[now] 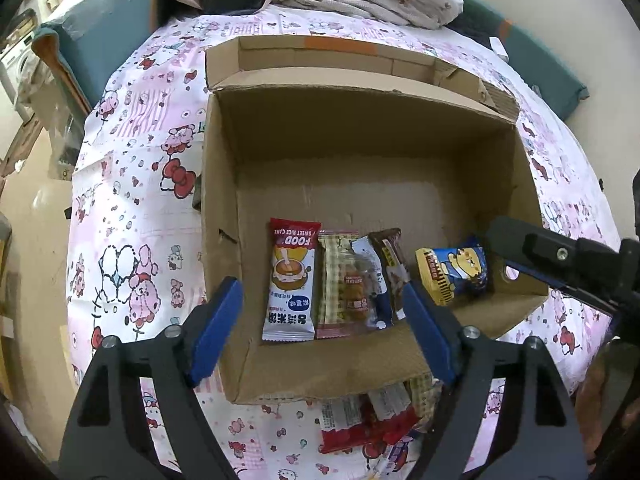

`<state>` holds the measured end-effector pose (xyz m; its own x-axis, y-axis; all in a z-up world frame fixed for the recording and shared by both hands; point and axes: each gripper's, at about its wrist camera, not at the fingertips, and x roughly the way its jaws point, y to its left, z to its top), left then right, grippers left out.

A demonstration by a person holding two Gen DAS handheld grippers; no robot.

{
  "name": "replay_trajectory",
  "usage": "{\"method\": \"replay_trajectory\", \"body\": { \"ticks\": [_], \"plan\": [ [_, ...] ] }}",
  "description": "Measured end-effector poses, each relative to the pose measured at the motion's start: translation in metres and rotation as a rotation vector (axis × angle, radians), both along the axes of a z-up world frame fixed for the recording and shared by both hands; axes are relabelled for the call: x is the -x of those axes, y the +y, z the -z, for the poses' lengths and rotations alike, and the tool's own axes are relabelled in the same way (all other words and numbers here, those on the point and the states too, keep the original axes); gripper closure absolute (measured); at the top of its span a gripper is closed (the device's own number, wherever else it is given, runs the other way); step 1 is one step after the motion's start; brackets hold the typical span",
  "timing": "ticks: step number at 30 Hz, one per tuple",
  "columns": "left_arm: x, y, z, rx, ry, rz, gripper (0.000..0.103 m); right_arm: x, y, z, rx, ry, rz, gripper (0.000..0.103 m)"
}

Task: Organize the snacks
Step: 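Release the candy into the box with the left tool while the right tool drops the chocolate bar, then grasp the dark brown dried-meat packet with the right tool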

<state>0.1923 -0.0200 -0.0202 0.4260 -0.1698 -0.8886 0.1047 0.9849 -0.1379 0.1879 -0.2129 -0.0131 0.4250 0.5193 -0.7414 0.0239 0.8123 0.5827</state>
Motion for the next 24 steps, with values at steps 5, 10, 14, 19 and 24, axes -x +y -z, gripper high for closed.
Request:
{"method": "replay_trajectory", "body": {
  "ticks": [5, 10, 14, 19, 24],
  "plan": [
    [0.006, 0.0, -0.008, 0.012, -0.027, 0.002, 0.023, 0.005, -0.005, -0.004, -0.002, -0.002, 0.022, 0.028],
    [0.016, 0.005, -0.015, 0.031, -0.039, -0.014, 0.007, 0.016, -0.012, -0.008, -0.008, 0.0, 0.037, 0.017],
    [0.026, 0.01, -0.02, 0.033, -0.034, -0.012, 0.007, 0.033, -0.018, -0.012, 0.015, 0.008, 0.04, 0.015],
    [0.04, 0.015, -0.018, 0.014, -0.013, -0.019, 0.007, 0.055, -0.025, -0.009, 0.036, 0.042, 0.045, 0.015],
    [0.055, 0.024, -0.012, 0.001, 0.033, -0.051, 0.007, 0.077, -0.024, 0.019, 0.142, 0.175, 0.039, 0.015]
  ]
}}
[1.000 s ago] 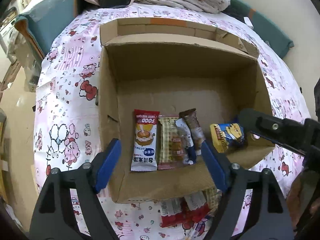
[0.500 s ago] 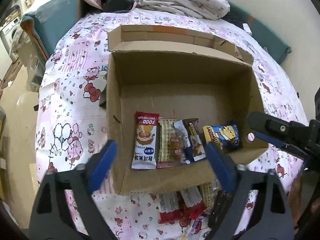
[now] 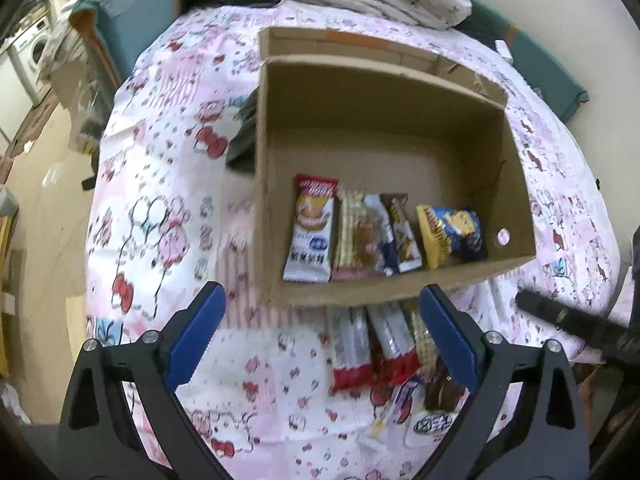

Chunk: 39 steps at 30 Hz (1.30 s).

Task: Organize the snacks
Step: 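Grasp the dark brown dried-meat packet with the right tool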

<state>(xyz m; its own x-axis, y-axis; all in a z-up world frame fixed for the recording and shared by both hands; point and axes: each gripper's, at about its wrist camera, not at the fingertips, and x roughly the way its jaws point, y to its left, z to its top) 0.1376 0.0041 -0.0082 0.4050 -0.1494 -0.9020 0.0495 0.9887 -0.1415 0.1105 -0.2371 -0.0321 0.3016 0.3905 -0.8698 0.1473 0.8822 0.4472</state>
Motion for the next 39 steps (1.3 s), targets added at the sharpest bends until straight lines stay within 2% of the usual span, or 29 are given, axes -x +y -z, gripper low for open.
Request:
{"method": "replay_trajectory", "body": {
  "ticks": [3, 7, 16, 24, 25, 26, 29, 32, 36, 39],
  "plan": [
    [0.008, 0.007, 0.003, -0.01, 0.016, -0.024, 0.007, 0.014, 0.005, 0.033, 0.017, 0.143, -0.021, 0.015],
    [0.019, 0.014, 0.005, -0.019, 0.033, -0.045, 0.007, 0.028, 0.018, 0.06, 0.061, 0.237, -0.06, 0.016],
    [0.033, 0.017, 0.007, -0.022, 0.037, -0.055, 0.007, 0.029, 0.057, 0.096, 0.274, 0.286, -0.171, 0.017],
    [0.033, 0.012, 0.008, -0.027, 0.037, -0.046, 0.007, 0.03, 0.081, 0.108, 0.421, 0.244, -0.214, 0.011],
    [0.034, 0.011, 0.008, -0.028, 0.035, -0.043, 0.007, 0.03, 0.082, 0.108, 0.425, 0.24, -0.214, 0.012],
    [0.034, 0.009, 0.008, -0.029, 0.034, -0.038, 0.007, 0.03, 0.083, 0.108, 0.424, 0.234, -0.219, 0.018],
    [0.035, 0.007, 0.008, -0.034, 0.03, -0.026, 0.007, 0.033, 0.092, 0.098, 0.426, 0.209, -0.234, 0.042],
    [0.035, 0.007, 0.008, -0.034, 0.031, -0.025, 0.007, 0.034, 0.085, 0.093, 0.379, 0.215, -0.232, 0.046],
    [0.038, 0.004, 0.01, -0.051, 0.036, -0.017, 0.007, 0.033, 0.06, 0.089, 0.265, 0.22, -0.159, 0.046],
    [0.042, -0.008, 0.028, -0.076, 0.093, 0.035, 0.007, 0.038, 0.048, 0.081, 0.2, 0.208, -0.104, 0.046]
  ]
}}
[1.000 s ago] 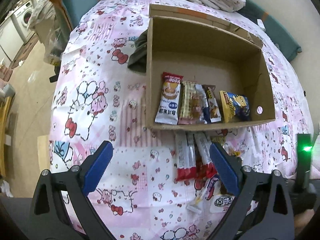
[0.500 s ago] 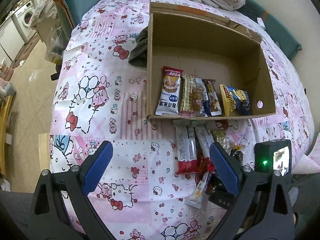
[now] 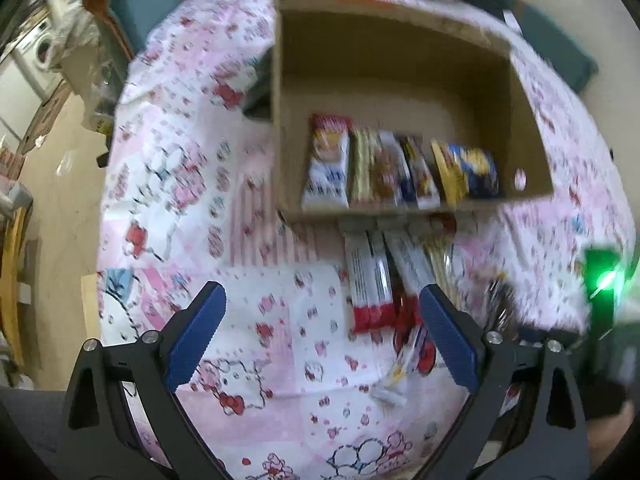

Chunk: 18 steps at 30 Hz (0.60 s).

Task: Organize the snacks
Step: 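Grasp the dark brown dried-meat packet with the right tool, then grasp the blue-white wrapped bar with the left tool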

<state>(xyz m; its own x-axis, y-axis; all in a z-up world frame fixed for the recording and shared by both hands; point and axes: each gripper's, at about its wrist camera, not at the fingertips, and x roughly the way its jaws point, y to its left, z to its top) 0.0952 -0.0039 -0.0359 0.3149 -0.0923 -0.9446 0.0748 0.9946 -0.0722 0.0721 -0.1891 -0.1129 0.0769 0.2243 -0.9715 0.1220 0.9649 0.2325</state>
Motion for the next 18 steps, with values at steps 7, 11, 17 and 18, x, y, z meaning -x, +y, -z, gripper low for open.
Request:
{"method": "replay_trajectory", "body": {
  "ticks": [7, 11, 17, 18],
  "plan": [
    [0.015, -0.04, 0.051, -0.042, 0.149, 0.161, 0.017, 0.004, -0.021, -0.011, -0.063, -0.054, 0.064, 0.046],
    [0.022, -0.063, 0.07, -0.065, 0.177, 0.24, 0.029, 0.004, -0.026, -0.015, -0.076, -0.061, 0.082, 0.046],
    [0.028, -0.078, 0.081, -0.067, 0.198, 0.311, 0.088, 0.006, -0.03, -0.016, -0.095, -0.066, 0.086, 0.046],
    [0.028, -0.077, 0.08, -0.049, 0.215, 0.301, 0.088, 0.007, -0.03, -0.016, -0.097, -0.066, 0.086, 0.046]
  ]
}}
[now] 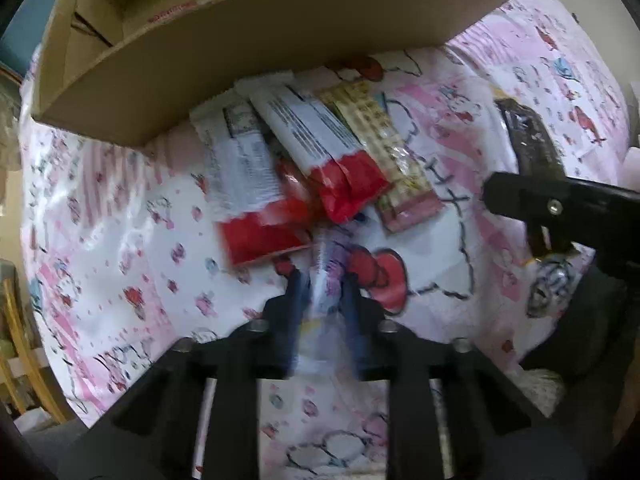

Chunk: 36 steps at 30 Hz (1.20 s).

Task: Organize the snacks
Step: 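Grasp the blue-white wrapped bar with the left tool, then lower the blue bar into the box with the left tool while the right tool drops the meat packet in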

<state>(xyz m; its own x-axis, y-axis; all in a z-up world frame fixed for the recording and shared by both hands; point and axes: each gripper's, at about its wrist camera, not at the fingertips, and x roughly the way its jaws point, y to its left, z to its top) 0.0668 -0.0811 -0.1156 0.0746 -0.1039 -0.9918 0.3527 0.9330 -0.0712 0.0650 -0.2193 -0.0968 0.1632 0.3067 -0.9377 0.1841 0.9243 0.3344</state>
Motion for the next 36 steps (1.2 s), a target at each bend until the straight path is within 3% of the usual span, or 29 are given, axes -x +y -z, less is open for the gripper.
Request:
{"method": "replay_trajectory", "body": {
  "ticks": [12, 22, 28, 36],
  "plan": [
    [0.007, 0.04, -0.035, 0.053, -0.03, -0.172, 0.089, -0.001, 0.009, -0.007, -0.028, -0.023, -0.019, 0.046],
    [0.022, 0.081, -0.073, 0.104, -0.065, -0.258, 0.089, 0.004, 0.015, -0.036, -0.093, -0.084, -0.023, 0.046],
    [-0.007, 0.099, -0.099, 0.132, -0.105, -0.345, 0.089, -0.003, 0.023, -0.07, -0.151, -0.161, -0.035, 0.046],
    [-0.057, 0.117, -0.148, 0.142, -0.255, -0.391, 0.089, -0.039, 0.016, -0.112, -0.299, -0.263, -0.018, 0.046]
  ]
}}
